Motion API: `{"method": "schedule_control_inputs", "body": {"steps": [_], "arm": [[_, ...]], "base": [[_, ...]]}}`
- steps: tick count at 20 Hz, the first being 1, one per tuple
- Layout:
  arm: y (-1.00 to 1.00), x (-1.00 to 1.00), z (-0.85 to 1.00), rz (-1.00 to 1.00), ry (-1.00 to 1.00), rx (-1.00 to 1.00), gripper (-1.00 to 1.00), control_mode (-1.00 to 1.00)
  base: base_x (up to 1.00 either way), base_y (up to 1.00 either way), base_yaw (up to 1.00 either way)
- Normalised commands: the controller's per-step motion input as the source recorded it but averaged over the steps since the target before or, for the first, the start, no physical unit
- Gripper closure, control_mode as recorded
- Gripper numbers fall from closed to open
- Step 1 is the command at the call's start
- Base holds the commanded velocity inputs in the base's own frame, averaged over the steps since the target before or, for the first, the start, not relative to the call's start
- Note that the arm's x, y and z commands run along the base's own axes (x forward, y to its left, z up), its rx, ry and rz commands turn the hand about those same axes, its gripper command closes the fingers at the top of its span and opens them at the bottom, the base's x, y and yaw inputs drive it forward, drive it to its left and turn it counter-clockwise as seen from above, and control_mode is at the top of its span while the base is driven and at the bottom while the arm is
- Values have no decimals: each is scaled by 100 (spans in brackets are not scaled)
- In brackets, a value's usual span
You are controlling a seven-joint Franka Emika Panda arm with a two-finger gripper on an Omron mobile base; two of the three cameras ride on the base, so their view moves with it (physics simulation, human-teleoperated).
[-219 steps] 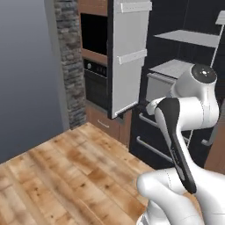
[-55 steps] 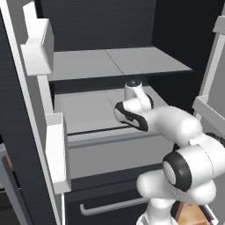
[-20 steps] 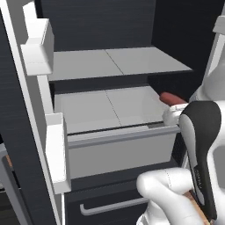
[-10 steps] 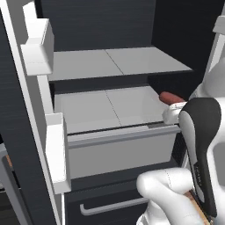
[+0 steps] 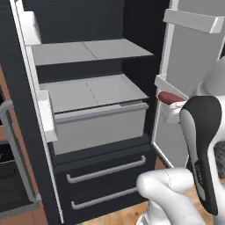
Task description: Retrieve the sausage and cheese from the fridge and place them on the cutting board on the counter.
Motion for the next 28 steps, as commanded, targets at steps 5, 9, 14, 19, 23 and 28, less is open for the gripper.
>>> {"method": "schedule_control_inputs", "body": {"steps": [5, 9, 14, 19, 23, 28], "arm": [[0, 0, 0, 0, 0, 0, 100, 100], [0, 0, 0, 0, 0, 0, 100, 100], [0, 0, 0, 0, 0, 0, 100, 100], [0, 0, 0, 0, 0, 0, 100, 100], [0, 0, 0, 0, 0, 0, 100, 100], [0, 0, 0, 0, 0, 0, 100, 100]], "base": [[-55, -7, -64], [-32, -12, -72], [-10, -20, -78], [0, -47, -75], [28, -56, -70], [73, -47, -57]]}}
